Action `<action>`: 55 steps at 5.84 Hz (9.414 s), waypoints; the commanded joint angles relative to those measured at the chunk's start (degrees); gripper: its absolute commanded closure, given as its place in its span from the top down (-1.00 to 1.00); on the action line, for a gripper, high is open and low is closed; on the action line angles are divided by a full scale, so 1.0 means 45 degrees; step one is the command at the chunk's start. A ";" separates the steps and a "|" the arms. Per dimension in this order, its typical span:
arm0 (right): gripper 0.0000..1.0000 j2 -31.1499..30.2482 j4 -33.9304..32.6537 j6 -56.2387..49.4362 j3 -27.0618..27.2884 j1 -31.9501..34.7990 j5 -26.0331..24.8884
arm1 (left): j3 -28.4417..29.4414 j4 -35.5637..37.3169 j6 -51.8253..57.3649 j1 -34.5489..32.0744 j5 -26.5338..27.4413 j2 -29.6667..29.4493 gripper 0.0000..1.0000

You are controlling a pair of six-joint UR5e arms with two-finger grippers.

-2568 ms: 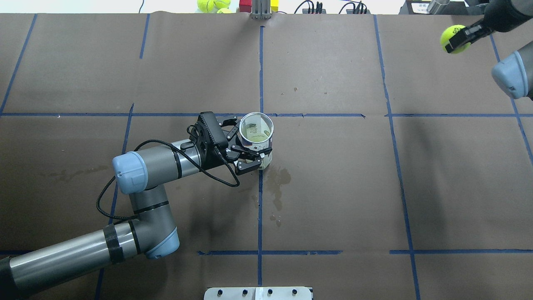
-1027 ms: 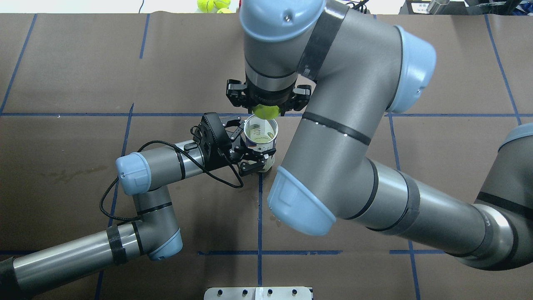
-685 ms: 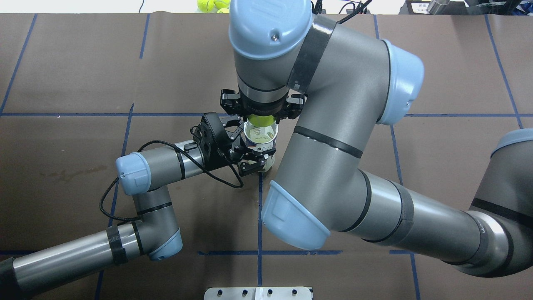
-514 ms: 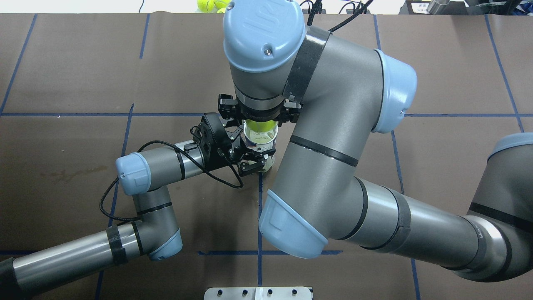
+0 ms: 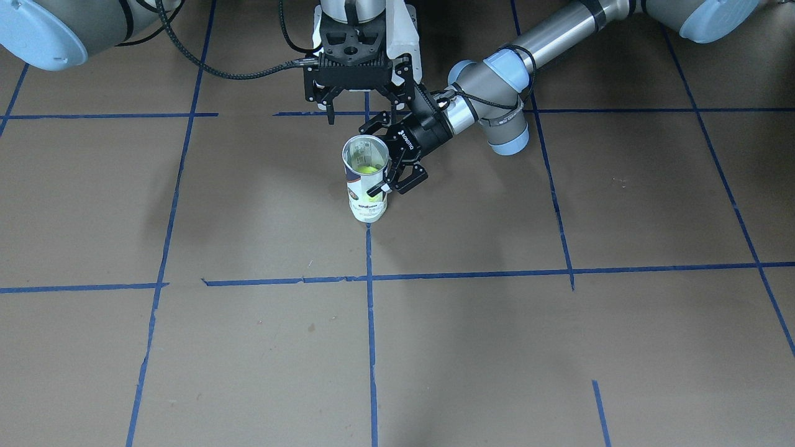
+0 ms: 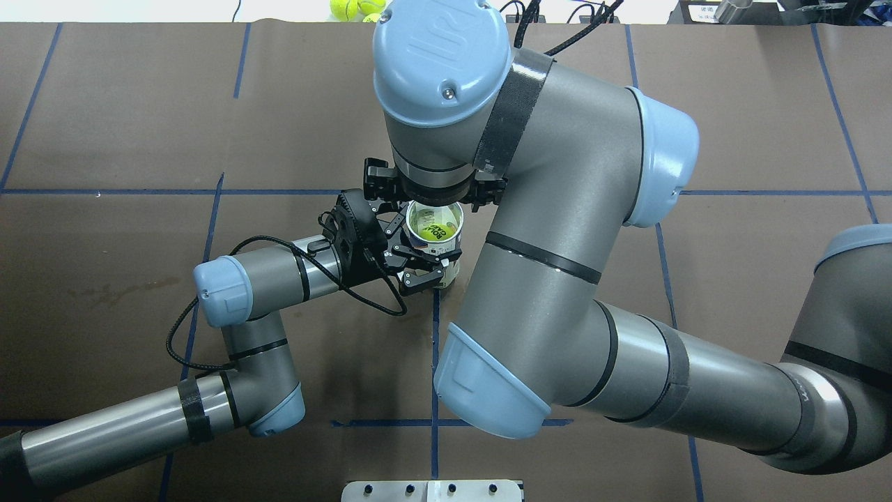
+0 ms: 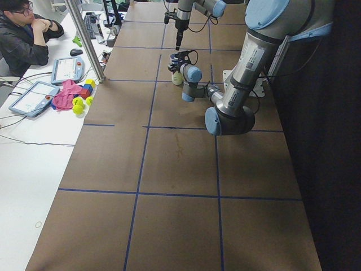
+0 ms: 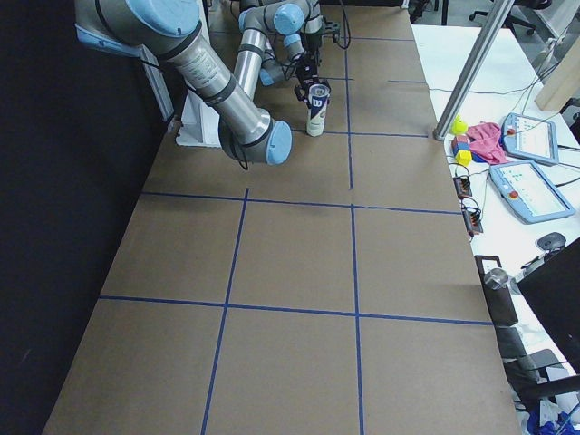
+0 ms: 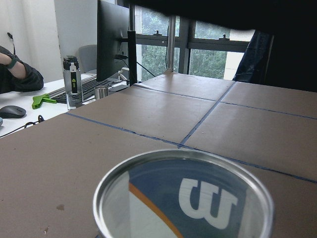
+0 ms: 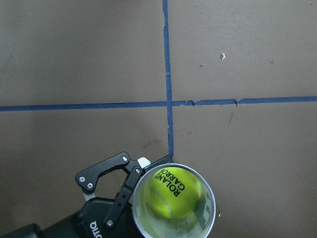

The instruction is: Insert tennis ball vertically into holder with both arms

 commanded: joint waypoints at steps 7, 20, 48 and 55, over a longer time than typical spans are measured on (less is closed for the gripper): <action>1.00 -0.2058 0.0015 -0.2906 0.2036 0.2242 0.1572 | -0.1329 0.0074 -0.0039 -0.0137 -0.0059 0.0629 0.73; 1.00 -0.3018 0.0034 -0.3942 0.2760 0.3141 0.1943 | -0.1334 0.0211 0.0371 0.0000 0.0664 0.0591 0.98; 1.00 -1.2960 0.2554 -2.2067 -0.2377 1.3376 0.5693 | -0.2994 1.9470 0.4707 -1.4023 -1.0096 0.7602 1.00; 1.00 -1.2960 0.4488 -2.2008 -0.3490 1.3219 0.5791 | -0.3053 1.9469 0.4707 -1.3965 -1.0097 0.7602 1.00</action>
